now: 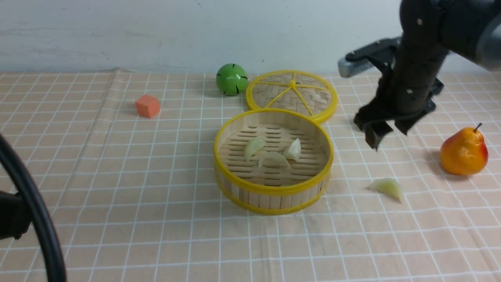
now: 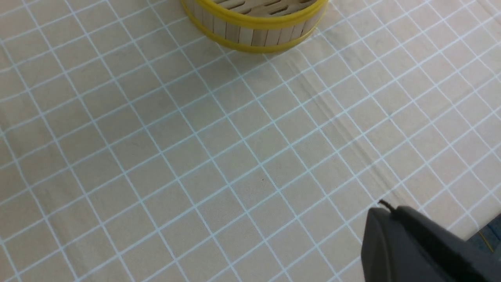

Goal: Put the dumplings into the steamer on the table with the brown tablecloth.
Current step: 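Reach for and grasp a dumpling lying on the table beside the steamer, then place the dumpling in the bamboo steamer basket with the right gripper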

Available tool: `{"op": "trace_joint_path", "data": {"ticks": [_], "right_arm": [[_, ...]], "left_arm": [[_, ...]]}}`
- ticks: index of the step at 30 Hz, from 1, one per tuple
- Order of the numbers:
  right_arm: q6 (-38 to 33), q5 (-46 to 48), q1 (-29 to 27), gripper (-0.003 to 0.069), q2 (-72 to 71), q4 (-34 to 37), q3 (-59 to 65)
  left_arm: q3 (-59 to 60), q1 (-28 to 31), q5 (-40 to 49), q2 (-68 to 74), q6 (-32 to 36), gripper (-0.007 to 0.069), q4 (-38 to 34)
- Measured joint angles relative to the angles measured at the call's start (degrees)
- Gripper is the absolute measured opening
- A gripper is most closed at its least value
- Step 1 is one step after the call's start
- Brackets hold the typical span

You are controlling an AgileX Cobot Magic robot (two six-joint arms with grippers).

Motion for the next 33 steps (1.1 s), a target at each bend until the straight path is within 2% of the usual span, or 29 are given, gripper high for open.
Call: {"op": "trace_joint_path", "data": {"ticks": [5,7,16,17,22,23,28,31,33], "right_arm": [[-3.8,-0.6,-2.53,0.052,0.64,1.62,8.32],[-4.2,-5.09,-2.76,0.052,1.73,-0.1,11.76],[-4.2,-16.66,-2.94,0.0499,5.66,-2.06,12.62],[-4.2,-17.31,-2.94,0.048,5.86,-2.06,12.62],[-4.2,-18.23,-2.94,0.0223,6.05,-2.1,12.62],[-4.2,-18.09,-2.94,0.0201,6.05,-2.1,12.62],[-4.15,-15.03,-2.44,0.02,5.52,-2.3,12.08],[-4.1,-12.39,-0.08,0.02,3.92,-2.69,9.88],[-4.1,-11.31,4.39,0.02,1.26,-1.49,5.59]], "left_arm": [[0.0,0.0,0.0,0.0,0.0,-0.0012,0.0],[0.0,0.0,0.0,0.0,0.0,-0.0012,0.0],[0.0,0.0,0.0,0.0,0.0,-0.0012,0.0],[0.0,0.0,0.0,0.0,0.0,-0.0012,0.0],[0.0,0.0,0.0,0.0,0.0,-0.0011,0.0],[0.0,0.0,0.0,0.0,0.0,-0.0011,0.0],[0.0,0.0,0.0,0.0,0.0,-0.0008,0.0],[0.0,0.0,0.0,0.0,0.0,-0.0005,0.0],[0.0,0.0,0.0,0.0,0.0,-0.0002,0.0]]}}
